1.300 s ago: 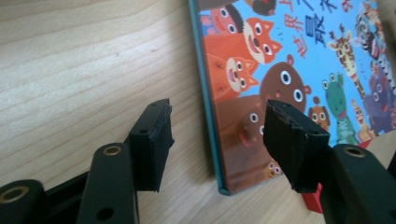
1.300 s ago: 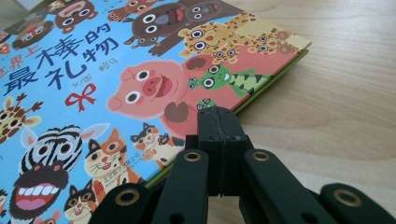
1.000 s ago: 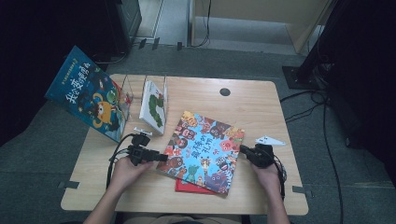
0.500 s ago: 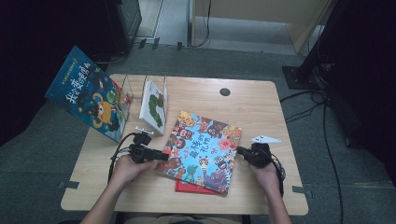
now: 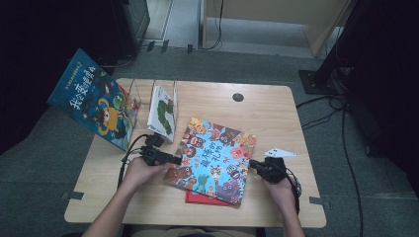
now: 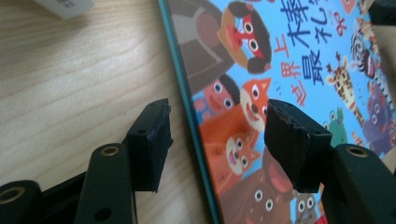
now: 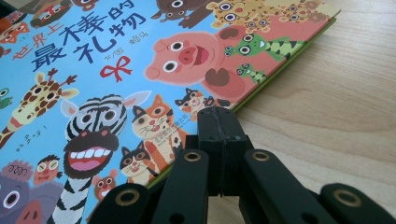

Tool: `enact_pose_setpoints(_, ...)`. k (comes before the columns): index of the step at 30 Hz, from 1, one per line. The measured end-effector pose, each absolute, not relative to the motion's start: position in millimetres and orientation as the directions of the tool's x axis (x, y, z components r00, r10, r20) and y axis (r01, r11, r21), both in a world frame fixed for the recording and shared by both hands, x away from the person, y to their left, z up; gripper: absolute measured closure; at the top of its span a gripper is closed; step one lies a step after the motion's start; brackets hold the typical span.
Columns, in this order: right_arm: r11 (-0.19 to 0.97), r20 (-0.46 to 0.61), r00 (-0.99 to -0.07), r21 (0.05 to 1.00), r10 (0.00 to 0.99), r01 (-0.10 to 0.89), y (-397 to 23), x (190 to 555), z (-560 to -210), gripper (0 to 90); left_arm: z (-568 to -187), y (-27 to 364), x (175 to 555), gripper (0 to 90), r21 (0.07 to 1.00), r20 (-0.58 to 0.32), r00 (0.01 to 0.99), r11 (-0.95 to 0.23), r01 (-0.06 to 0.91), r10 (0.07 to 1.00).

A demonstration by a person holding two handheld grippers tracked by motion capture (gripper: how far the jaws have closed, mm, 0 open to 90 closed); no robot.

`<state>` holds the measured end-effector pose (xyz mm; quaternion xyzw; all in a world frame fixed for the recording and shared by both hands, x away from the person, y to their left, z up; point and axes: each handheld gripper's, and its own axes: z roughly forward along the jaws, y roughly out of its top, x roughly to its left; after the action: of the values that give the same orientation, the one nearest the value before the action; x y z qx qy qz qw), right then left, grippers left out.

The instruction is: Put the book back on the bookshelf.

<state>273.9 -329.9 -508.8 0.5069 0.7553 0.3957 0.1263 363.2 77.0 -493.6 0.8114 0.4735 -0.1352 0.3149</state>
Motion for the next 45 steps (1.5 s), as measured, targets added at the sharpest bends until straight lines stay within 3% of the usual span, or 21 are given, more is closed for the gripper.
enact_pose_setpoints(8, 0.17, 0.222, -0.454, 0.719, 0.863, 0.674, -330, 270, -510, 90.0, -495, 68, 371, 41.3, 0.379, -0.545, 0.508, -0.344, 0.859, 0.667)
enact_pose_setpoints(15, 0.165, 0.231, -0.456, 0.719, 0.859, 0.675, -330, 270, -510, 90.0, -493, 66, 368, 42.8, 0.379, -0.508, 0.522, -0.366, 0.85, 0.685)
enact_pose_setpoints(26, 0.145, 0.238, -0.441, 0.724, 0.865, 0.675, -338, 271, -512, 90.0, -492, 62, 357, 45.8, 0.317, -0.539, 0.516, -0.407, 0.857, 0.666)
enact_pose_setpoints(45, 0.124, 0.282, -0.456, 0.724, 0.844, 0.678, -342, 276, -515, 90.0, -494, 60, 361, 37.7, 0.355, -0.557, 0.48, -0.328, 0.875, 0.678)
